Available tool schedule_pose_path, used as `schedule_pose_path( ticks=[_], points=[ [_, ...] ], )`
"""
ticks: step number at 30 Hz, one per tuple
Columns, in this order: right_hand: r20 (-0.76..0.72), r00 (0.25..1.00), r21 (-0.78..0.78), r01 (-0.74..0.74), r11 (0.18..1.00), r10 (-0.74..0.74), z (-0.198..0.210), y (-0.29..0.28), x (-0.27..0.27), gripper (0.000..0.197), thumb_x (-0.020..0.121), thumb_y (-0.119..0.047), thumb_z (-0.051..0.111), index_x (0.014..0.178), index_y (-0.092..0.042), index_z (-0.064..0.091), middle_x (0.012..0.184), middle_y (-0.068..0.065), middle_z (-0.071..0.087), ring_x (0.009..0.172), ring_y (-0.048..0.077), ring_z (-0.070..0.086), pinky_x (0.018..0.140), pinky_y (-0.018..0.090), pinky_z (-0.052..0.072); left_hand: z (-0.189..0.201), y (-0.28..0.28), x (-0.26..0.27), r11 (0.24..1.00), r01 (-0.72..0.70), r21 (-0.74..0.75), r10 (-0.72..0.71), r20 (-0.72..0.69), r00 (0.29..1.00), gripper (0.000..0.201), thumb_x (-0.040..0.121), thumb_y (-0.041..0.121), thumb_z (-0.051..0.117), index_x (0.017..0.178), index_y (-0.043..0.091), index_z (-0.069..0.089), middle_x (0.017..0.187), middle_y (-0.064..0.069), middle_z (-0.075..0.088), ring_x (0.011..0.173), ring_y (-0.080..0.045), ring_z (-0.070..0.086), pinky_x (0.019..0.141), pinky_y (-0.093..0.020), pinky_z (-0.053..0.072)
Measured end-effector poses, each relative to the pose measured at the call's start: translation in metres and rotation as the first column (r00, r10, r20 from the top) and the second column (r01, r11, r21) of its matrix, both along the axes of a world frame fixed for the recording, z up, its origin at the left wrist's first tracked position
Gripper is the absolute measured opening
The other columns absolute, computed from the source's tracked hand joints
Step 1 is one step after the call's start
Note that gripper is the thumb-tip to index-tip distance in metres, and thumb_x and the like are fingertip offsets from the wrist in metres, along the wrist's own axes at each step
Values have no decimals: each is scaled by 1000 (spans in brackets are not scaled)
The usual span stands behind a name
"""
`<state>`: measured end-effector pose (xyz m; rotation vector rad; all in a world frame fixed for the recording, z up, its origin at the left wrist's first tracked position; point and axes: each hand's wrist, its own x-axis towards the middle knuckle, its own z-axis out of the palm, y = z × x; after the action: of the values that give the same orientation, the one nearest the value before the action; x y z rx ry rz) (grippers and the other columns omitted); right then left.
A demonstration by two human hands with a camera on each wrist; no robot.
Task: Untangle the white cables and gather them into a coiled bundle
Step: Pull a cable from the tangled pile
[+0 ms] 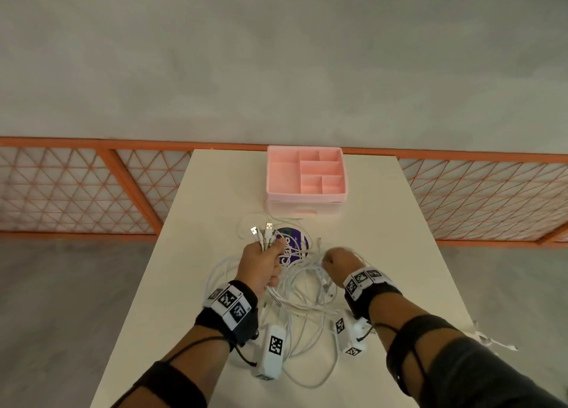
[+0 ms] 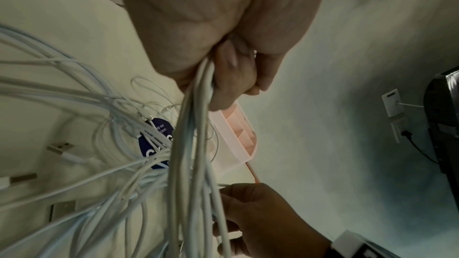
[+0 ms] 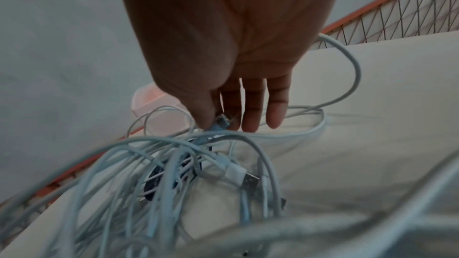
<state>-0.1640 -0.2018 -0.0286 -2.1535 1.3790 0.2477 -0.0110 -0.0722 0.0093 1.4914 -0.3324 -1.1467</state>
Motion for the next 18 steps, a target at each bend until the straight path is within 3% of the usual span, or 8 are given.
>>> schedule_pose_path(
  ticks=[2,6,8,10,14,16,18],
  points=[
    [-13,1000,7,-11,1000,11,8,-1,2,15,91,-18,57,86,-7,67,85,9,69,83,26,67,67,26,44,2,-1,0,1000,-5,-4,5,-1,1000,35,97,21,63,67,20,44,48,7,31,37,-9,25,38,-18,21],
    [113,994,34,-12,999,8,49,-11,7,18,85,-19,63,83,-2,69,80,13,73,69,24,68,65,33,54,12,-8,0,998,-23,-64,23,1,1000,32,96,22,64,70,19,47,51,7,33,40,-9,26,40,-18,21],
    [203,979,40,-9,999,1,74,-18,7,15,83,-17,65,74,-5,69,72,12,73,61,21,68,57,29,55,19,-12,-1,994,-18,-112,19,5,1000,29,96,22,64,71,19,49,52,7,32,41,-9,25,40,-18,21],
    [316,949,63,-9,998,-11,93,-20,7,15,82,-12,65,68,-6,68,69,12,73,53,17,62,49,24,48,27,-18,-2,988,-9,-153,14,27,1000,26,96,21,64,74,16,52,55,5,34,41,-8,26,39,-18,22],
    [621,778,152,4,988,-98,117,-15,12,7,83,-3,67,78,1,69,64,11,66,52,18,52,54,30,46,38,-29,-3,980,-16,-199,31,71,997,17,95,21,66,86,7,68,75,-9,59,40,-9,30,39,-19,26],
    [688,717,200,-39,979,-112,125,-14,15,2,83,-1,70,83,1,70,68,15,64,56,20,52,54,31,47,42,-33,-4,977,2,-213,16,79,997,21,94,24,68,94,3,72,85,-14,58,41,-9,29,39,-20,27],
    [704,706,204,-93,975,-80,129,-12,17,9,83,-3,73,88,4,70,67,14,63,58,20,54,54,30,49,45,-35,-6,969,3,-248,6,37,999,25,94,25,69,102,2,71,90,-15,59,41,-7,27,38,-19,26]
  ],
)
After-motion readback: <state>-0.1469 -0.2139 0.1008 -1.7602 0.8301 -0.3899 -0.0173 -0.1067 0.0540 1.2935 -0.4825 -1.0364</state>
